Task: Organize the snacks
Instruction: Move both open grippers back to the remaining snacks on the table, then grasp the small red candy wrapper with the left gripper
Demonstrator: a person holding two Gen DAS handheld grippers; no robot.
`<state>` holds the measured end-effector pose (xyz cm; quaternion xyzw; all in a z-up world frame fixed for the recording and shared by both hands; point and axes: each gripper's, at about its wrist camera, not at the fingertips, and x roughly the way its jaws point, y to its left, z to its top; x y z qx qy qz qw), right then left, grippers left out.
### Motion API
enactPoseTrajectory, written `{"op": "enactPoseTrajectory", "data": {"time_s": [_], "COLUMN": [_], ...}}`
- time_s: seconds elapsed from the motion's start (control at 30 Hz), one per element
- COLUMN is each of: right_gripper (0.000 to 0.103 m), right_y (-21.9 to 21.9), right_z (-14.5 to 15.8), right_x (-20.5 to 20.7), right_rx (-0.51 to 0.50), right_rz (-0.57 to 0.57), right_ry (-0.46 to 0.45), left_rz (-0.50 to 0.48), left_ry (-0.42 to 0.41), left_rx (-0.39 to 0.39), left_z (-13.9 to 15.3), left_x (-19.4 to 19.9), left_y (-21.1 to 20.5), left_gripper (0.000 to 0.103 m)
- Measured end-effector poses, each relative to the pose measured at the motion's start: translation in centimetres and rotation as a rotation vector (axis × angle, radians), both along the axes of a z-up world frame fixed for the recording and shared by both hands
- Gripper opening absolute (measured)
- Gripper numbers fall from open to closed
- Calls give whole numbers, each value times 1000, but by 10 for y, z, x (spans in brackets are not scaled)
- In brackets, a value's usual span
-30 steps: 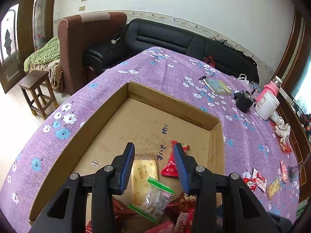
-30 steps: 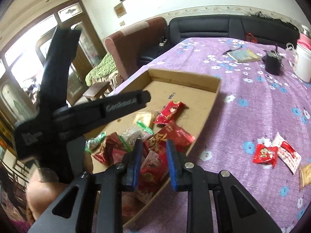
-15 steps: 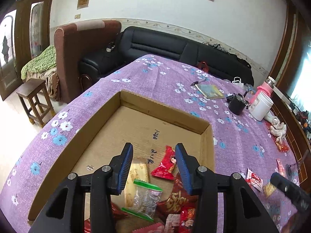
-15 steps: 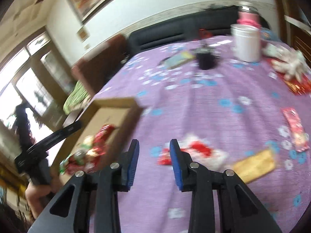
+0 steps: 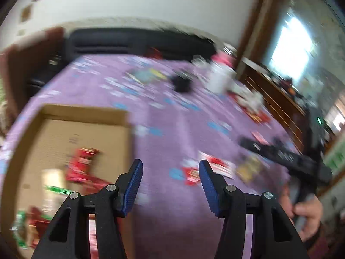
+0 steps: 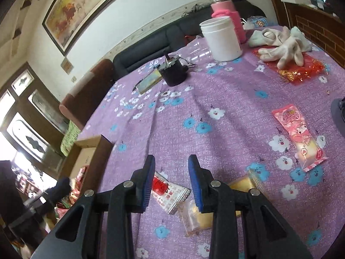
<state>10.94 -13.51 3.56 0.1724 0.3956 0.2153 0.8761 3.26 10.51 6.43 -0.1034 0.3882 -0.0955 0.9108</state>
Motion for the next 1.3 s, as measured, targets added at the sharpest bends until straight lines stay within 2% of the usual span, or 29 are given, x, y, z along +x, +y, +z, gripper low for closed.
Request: {"op": "enactPoseTrajectory", "data": {"time_s": [0.07,0.17,0.3,0.4,0.43,0.47,0.53,0.57,0.7,0.83,0.87,0.9,0.97,1.07,1.13,1.23,1.27,1.3], "right_gripper": [31,31,31,31,31,31,31,31,31,31,31,31,31,31,31,31,31,31], "right_y": [-5,-7,-10,-10,-11,-11,-11,-11,-12,-9,-9,-8,-10,-13,-14,-13,-13,-13], "right_z": [1,2,3,4,4,4,4,5,5,4,4,4,5,5,4,5,4,4], "right_x": [0,0,-1,-1,-2,-2,-2,-3,-3,-3,-3,-3,-4,-3,-2,-3,-3,-3], "right_rx": [20,33,59,66,70,72,73,75,80,72,69,67,66,74,81,80,79,78], "right_rz": [-7,-10,-7,-3,-2,2,3,3,2,6,8,9,2,-5,-6,-3,-3,-4], "right_ry": [2,3,10,10,10,11,13,13,16,14,14,13,7,8,14,12,11,9], "left_rz": [-44,-51,-41,-9,-15,-22,-54,-82,-213,-249,-266,-285,-298,-394,-460,-508,-517,-525], "left_ry": [71,148,206,209,225,240,232,239,244,165,153,147,127,119,94,76,77,87], "left_rx": [-29,-37,-55,-50,-58,-67,-31,-24,4,105,119,134,154,188,245,330,345,354], "left_z": [-8,-18,-36,-46,-50,-53,-53,-54,-47,-34,-32,-31,-29,-32,-33,-39,-41,-45], "left_x": [13,37,65,78,80,79,73,67,28,7,6,5,4,1,-7,-13,-13,-12], "left_y": [-14,-30,-39,-40,-42,-41,-47,-51,-68,-78,-81,-83,-84,-98,-111,-124,-127,-129], "left_gripper": [57,57,57,56,53,44,44,38,37,39,47,63,73,73,73,72,67,52]}}
